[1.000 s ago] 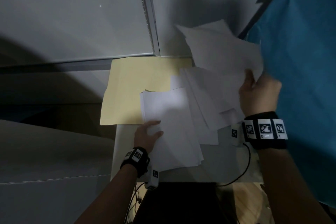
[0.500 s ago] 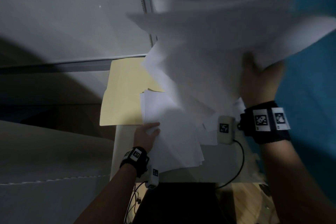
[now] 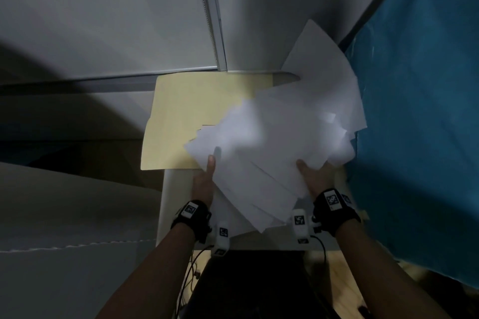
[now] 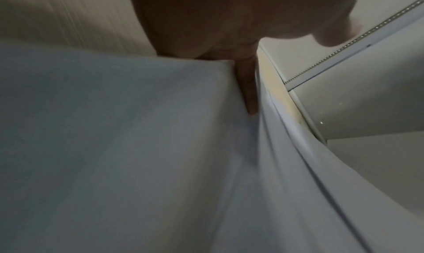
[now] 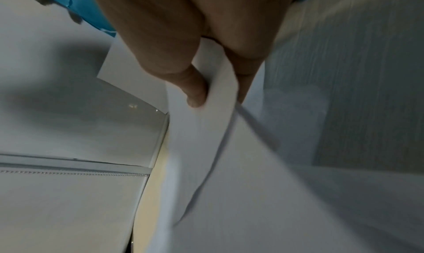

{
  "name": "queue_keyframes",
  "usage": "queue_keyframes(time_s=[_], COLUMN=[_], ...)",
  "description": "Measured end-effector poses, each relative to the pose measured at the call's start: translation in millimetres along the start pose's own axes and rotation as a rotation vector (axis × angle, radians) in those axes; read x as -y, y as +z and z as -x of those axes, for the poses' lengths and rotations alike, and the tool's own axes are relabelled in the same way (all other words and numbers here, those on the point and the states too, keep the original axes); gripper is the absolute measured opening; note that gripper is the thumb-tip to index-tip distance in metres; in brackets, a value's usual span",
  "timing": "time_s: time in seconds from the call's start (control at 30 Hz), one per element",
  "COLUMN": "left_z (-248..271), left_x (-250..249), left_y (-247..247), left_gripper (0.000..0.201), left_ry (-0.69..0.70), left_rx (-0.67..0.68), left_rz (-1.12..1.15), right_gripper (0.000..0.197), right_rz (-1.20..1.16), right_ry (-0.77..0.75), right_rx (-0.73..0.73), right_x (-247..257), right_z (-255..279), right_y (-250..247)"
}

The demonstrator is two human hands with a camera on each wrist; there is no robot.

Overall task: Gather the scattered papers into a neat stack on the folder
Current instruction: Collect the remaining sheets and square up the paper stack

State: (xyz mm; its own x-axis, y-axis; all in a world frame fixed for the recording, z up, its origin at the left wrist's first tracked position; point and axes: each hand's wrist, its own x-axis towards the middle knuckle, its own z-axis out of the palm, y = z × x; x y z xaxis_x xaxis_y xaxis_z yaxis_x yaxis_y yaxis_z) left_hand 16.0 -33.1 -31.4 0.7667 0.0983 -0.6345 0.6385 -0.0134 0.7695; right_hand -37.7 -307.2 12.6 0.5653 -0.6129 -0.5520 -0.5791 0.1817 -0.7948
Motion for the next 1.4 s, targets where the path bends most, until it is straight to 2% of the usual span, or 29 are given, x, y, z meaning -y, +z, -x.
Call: queue_keyframes(time_s=[0.13, 0.23, 0.27, 0.4, 0.47, 0.5, 0.57, 0.6, 0.73, 0.8, 0.87, 0.97, 1.03, 1.1, 1.17, 1.27, 1.33, 1.4], left_z=[-1, -2, 0, -6, -8, -8, -5, -4, -9, -10, -12, -12, -12, -12, -10, -9, -8, -7], left_x=[-4, -3, -2, 10, 15, 15, 10, 7, 17, 24, 26, 27, 29, 28, 24, 18, 17, 14], left_y=[1, -2, -3, -7, -8, -6, -4, -5, -8, -8, -9, -10, -11, -10, -8, -8, -7, -6], left_gripper=[0.065, 0.041, 0.041, 0.045, 0.05, 0.061, 0.08, 0.081, 0.083, 0.082, 0.082, 0.071, 0.066, 0.064, 0.061, 0.057, 0.065, 0.069], left_ry=[0.0, 0.06, 0.062, 0.084, 0.097, 0.094, 0.02, 0.0, 0.03, 0.026, 0.011, 0.0, -0.007, -0.004, 0.011, 0.048, 0.062, 0.067], left_rx=[-0.109, -0.031, -0.003, 0.039, 0.028, 0.013, -0.011, -0.015, -0.013, -0.055, -0.101, -0.14, -0.153, -0.145, -0.13, -0.146, -0.149, -0.147], left_rz=[0.101, 0.107, 0.089, -0.046, -0.063, -0.039, 0.073, 0.108, -0.149, -0.243, -0.247, -0.249, -0.234, -0.224, -0.204, -0.184, -0.174, -0.173], right_gripper=[0.039, 0.042, 0.043, 0.058, 0.041, 0.037, 0.036, 0.036, 0.042, 0.041, 0.041, 0.05, 0.057, 0.055, 0.048, 0.058, 0.06, 0.056], right_rz=[0.086, 0.123, 0.112, 0.021, -0.029, -0.026, -0.01, -0.002, 0.103, 0.144, 0.111, 0.01, -0.043, -0.047, 0.031, 0.163, 0.17, 0.064], right_ry=[-0.026, 0.014, 0.026, 0.041, 0.046, 0.051, 0.024, 0.003, -0.039, -0.064, -0.053, 0.053, 0.094, 0.071, 0.019, -0.028, -0.043, -0.044], right_rx=[-0.006, 0.023, 0.043, 0.097, 0.163, 0.185, 0.201, 0.201, 0.219, 0.184, 0.059, -0.074, -0.029, 0.071, 0.191, 0.291, 0.237, 0.07], right_x=[1, 1, -5, -1, -2, -7, -10, -13, -10, -6, -6, -7, -13, -27, -39, -51, -50, -40], right_z=[-16, -28, -35, -29, -19, -18, -13, -14, -19, -25, -33, -36, -31, -26, -16, -6, -6, -13], right_y=[-23, -36, -37, -29, -21, -18, -12, -9, -1, 3, 6, 1, -3, -5, -4, 0, 2, -1])
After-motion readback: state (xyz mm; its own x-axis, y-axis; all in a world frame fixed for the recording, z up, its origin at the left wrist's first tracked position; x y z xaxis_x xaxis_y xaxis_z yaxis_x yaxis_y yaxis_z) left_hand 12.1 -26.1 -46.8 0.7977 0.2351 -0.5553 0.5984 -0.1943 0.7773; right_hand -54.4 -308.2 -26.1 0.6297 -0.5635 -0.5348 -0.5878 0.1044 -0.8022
